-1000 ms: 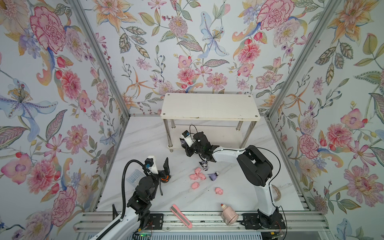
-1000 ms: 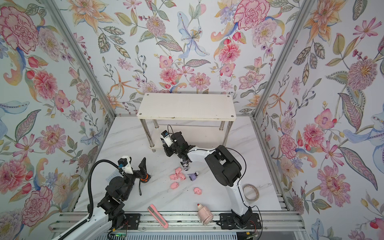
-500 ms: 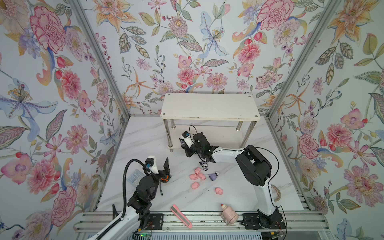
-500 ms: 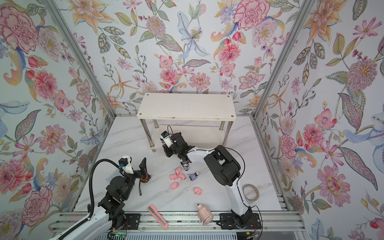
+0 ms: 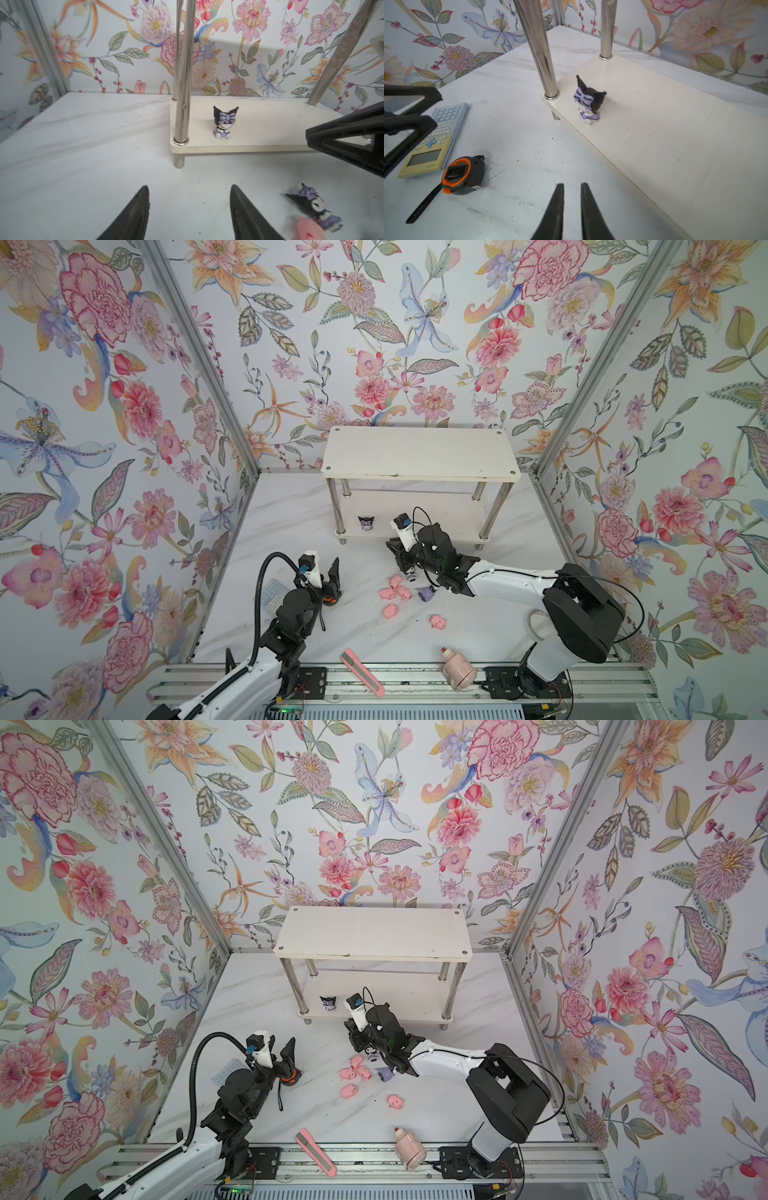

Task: Place and organize the plastic toys onto the shelf
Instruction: 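Grasp a second Kuromi figure on the table with the right gripper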

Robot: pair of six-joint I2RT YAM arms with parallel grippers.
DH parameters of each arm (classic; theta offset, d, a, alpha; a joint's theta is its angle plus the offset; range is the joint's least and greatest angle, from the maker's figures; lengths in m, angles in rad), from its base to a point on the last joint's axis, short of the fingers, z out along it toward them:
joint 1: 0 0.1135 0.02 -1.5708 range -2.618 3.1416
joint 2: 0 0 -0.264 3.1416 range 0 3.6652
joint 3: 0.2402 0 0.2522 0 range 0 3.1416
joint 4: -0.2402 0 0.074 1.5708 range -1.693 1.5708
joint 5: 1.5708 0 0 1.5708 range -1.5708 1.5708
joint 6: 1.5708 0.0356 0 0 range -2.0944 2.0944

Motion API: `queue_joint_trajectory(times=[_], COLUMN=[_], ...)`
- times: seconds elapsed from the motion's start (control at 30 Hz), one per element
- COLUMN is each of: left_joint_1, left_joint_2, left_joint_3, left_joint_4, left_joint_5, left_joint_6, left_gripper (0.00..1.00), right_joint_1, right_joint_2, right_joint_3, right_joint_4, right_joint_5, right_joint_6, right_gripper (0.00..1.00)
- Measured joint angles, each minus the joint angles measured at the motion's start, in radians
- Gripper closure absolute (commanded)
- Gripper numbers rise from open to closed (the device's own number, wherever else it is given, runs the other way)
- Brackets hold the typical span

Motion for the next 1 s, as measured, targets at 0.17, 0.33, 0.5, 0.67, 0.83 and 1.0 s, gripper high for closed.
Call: queue_joint_trajectory(times=[0.17, 0.33, 0.5, 0.67, 0.83, 1.0], left_joint_1=[-0.09, -0.226, -0.285, -0.337, -0.358, -0.364], left_joint_2=[0.15, 0.24, 0.278, 0.284, 0.284, 0.283], left_joint_3=[0.034, 0.085, 0.114, 0.123, 0.123, 0.123], left_joint_4=[0.006, 0.021, 0.032, 0.031, 0.029, 0.019], left_joint_5=[0.049, 0.038, 0.003, -0.045, -0.087, -0.111], left_joint_6=[-0.014, -0.023, -0.04, -0.062, -0.078, -0.085], left_gripper=[0.4, 0.37, 0.34, 0.3, 0.3, 0.3], right_joint_1=[0.0, 0.0, -0.003, -0.014, -0.022, -0.024], right_joint_2=[-0.109, -0.108, -0.027, 0.108, 0.159, 0.163], right_joint_3=[-0.1, -0.116, -0.111, -0.041, 0.01, 0.013], right_joint_4=[-0.116, -0.243, -0.294, -0.351, -0.355, -0.351], right_joint_5=[0.091, 0.116, 0.111, 0.101, 0.09, 0.086], right_joint_6=[0.066, 0.139, 0.186, 0.222, 0.245, 0.255], right_gripper=[0.55, 0.41, 0.27, 0.29, 0.55, 0.73])
